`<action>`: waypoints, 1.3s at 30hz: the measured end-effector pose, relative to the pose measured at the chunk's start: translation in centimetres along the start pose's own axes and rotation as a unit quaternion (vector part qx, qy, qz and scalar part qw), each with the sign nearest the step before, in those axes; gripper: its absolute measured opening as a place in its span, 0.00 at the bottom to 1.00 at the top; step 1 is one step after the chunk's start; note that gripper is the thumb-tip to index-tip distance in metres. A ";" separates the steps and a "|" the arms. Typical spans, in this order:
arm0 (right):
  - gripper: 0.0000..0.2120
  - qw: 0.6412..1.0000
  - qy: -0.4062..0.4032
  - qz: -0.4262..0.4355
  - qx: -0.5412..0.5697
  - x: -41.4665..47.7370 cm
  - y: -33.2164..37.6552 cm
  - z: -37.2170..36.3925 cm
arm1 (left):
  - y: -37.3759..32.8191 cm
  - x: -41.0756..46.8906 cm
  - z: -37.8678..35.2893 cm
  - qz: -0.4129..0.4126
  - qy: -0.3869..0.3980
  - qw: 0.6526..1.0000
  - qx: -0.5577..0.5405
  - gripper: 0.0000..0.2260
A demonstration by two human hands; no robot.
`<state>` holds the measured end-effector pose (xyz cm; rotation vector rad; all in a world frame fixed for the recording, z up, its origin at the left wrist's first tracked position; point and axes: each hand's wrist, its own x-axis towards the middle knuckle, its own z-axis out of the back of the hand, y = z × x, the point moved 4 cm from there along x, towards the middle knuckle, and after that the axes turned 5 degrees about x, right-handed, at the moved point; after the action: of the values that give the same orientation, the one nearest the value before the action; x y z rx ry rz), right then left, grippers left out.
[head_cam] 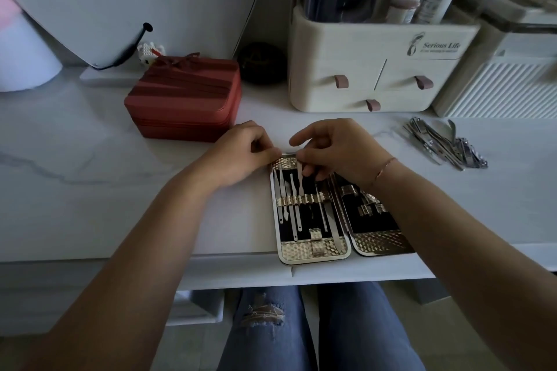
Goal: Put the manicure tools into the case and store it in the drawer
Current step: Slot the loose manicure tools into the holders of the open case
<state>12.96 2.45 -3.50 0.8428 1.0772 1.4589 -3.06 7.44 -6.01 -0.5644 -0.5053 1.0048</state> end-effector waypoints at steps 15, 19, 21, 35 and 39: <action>0.06 0.995 0.029 -0.011 -0.096 0.2 0.2 -0.1 | -0.1 0.0 0.0 0.000 0.002 1.000 -0.004 0.07; 0.07 0.990 0.048 -0.010 -0.132 0.1 0.4 0.1 | -0.1 0.0 0.1 0.002 0.002 1.000 -0.001 0.07; 0.08 0.987 0.057 -0.010 -0.150 0.0 0.5 0.2 | -0.2 0.0 0.1 0.003 0.002 1.000 -0.001 0.08; 0.17 0.954 0.109 0.038 -0.275 -2.1 1.1 0.2 | -0.2 0.0 0.0 -0.002 0.007 1.000 -0.007 0.08; 0.16 0.955 0.104 0.036 -0.277 -1.8 0.9 0.1 | 0.0 0.0 0.0 -0.003 0.007 1.000 -0.011 0.09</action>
<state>13.05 0.66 -2.51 0.3344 0.7264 1.8213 -3.00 7.41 -6.02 -0.5893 -0.5053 0.9897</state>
